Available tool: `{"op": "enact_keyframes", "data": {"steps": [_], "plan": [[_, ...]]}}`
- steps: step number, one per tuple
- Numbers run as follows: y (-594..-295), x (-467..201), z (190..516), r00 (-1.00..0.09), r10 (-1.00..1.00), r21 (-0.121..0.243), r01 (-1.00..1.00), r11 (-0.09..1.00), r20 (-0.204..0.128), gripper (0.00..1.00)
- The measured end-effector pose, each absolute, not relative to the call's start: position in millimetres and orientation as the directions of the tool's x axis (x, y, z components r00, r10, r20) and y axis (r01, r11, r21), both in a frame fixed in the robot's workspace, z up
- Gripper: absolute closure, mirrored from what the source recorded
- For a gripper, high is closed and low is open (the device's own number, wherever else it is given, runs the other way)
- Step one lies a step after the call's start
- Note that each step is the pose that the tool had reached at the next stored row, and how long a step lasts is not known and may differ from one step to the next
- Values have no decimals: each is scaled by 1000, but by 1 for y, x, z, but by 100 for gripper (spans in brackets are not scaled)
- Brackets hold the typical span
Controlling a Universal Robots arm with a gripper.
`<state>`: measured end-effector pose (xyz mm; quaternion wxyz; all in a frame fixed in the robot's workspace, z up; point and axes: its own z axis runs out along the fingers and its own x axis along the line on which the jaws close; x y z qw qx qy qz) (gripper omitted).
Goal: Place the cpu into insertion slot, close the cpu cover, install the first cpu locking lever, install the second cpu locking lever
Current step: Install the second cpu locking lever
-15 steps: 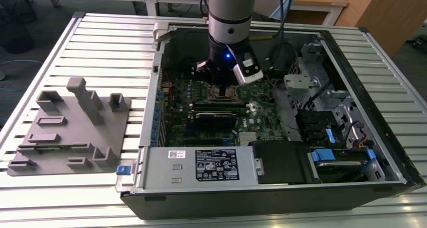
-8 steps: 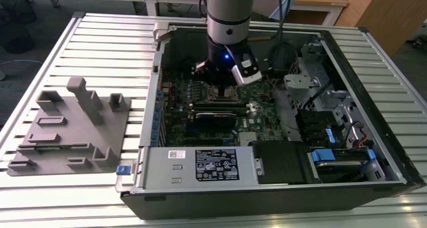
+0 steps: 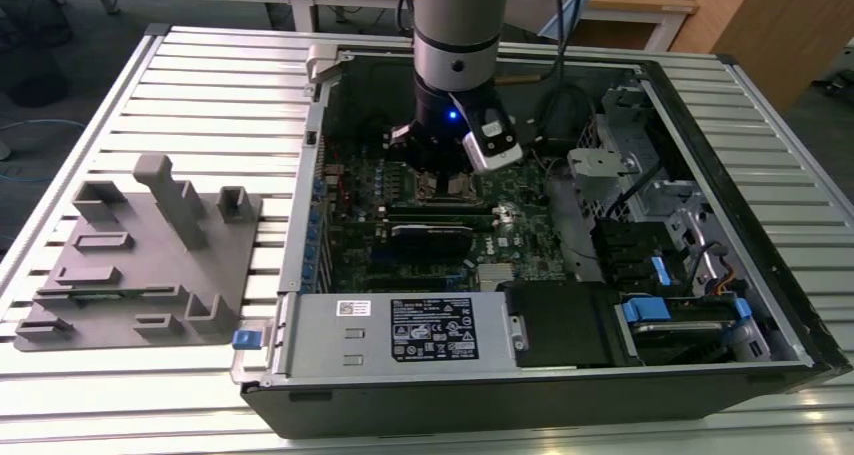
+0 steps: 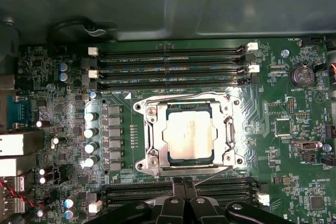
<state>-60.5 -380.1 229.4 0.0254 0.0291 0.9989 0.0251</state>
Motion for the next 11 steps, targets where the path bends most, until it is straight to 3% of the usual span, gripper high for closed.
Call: {"op": "enact_keyframes", "data": {"steps": [11], "plan": [[-380,-60,226,-997,60,51,57,997,-49,90]]}}
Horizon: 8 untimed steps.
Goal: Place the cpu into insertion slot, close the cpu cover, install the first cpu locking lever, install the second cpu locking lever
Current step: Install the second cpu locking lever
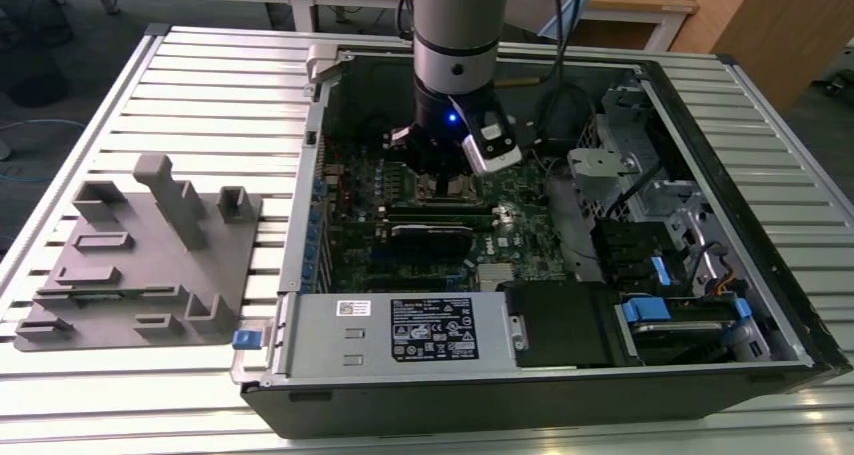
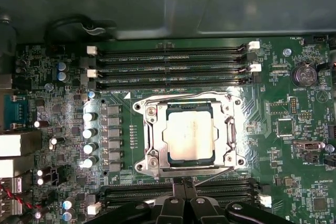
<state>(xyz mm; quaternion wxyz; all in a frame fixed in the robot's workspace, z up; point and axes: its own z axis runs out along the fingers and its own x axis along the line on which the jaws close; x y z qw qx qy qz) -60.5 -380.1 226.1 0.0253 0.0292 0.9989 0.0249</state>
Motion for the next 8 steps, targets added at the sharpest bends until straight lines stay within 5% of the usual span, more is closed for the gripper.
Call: {"op": "enact_keyframes", "data": {"steps": [8], "plan": [[-380,-60,224,-997,59,52,57,997,-49,90]]}}
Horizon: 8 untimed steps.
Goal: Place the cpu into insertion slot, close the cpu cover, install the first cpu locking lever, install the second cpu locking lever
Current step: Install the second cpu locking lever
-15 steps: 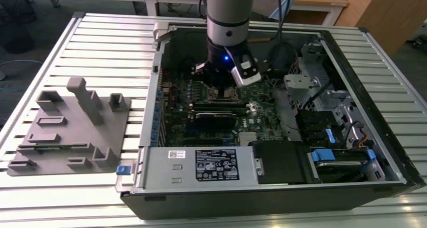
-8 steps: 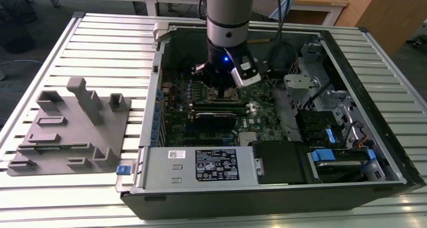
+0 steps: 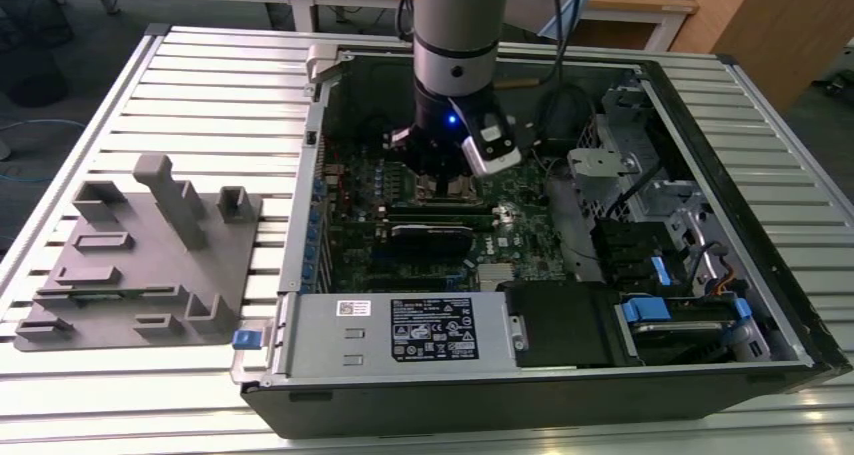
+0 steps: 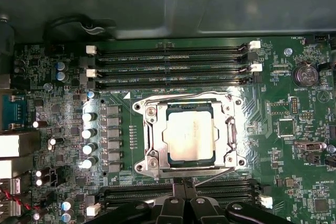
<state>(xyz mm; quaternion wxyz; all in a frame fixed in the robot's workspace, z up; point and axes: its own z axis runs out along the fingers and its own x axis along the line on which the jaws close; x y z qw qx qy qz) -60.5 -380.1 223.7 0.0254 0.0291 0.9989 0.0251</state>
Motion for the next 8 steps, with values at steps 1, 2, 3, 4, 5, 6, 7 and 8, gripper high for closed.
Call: {"op": "enact_keyframes", "data": {"steps": [1,2,3,4,5,6,7,8], "plan": [[-380,-60,223,-997,60,52,57,997,-49,90],[-380,-60,222,-997,59,52,57,997,-49,90],[-380,-60,222,-997,60,52,57,997,-49,90],[-380,-60,221,-997,59,52,57,997,-49,90],[-380,-60,220,-997,59,52,57,997,-49,90],[-380,-61,219,-997,60,52,57,997,-49,90],[-380,-61,219,-997,60,52,57,997,-49,90],[-380,-61,218,-997,60,52,57,997,-49,90]]}}
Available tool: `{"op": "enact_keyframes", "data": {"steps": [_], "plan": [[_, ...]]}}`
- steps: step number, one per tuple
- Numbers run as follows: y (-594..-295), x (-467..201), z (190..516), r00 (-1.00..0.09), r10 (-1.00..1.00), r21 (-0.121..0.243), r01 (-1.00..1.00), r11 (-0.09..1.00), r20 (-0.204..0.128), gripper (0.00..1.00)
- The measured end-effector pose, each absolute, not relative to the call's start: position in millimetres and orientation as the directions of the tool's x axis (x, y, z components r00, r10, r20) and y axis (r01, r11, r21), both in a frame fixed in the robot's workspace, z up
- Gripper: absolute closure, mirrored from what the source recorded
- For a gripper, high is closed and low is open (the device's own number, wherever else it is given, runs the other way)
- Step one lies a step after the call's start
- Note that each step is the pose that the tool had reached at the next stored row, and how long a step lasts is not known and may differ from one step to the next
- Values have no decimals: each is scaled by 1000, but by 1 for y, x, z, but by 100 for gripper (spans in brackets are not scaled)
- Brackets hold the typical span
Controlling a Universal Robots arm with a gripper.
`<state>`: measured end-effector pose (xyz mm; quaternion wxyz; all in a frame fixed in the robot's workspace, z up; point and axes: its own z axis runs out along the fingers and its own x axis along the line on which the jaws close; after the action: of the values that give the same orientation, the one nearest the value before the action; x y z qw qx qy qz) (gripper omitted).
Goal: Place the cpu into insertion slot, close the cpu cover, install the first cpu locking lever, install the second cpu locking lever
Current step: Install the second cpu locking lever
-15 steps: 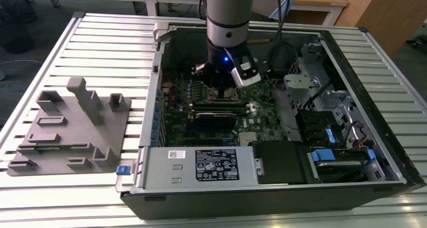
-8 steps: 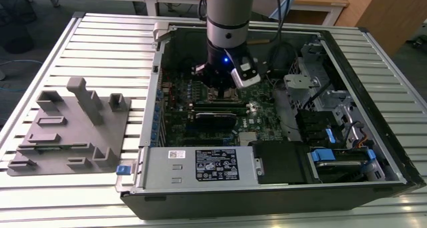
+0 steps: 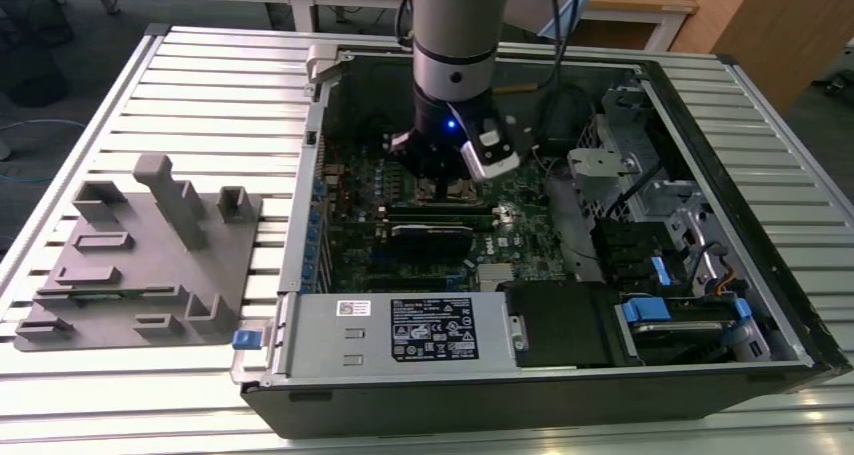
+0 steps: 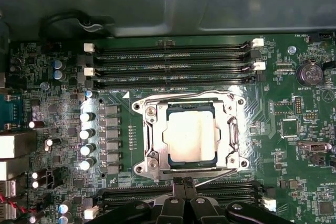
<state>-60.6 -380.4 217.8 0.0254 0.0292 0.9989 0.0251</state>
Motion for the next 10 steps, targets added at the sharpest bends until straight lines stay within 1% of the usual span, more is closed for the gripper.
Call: {"op": "enact_keyframes", "data": {"steps": [10], "plan": [[-381,-63,212,-997,60,52,57,997,-49,90]]}}
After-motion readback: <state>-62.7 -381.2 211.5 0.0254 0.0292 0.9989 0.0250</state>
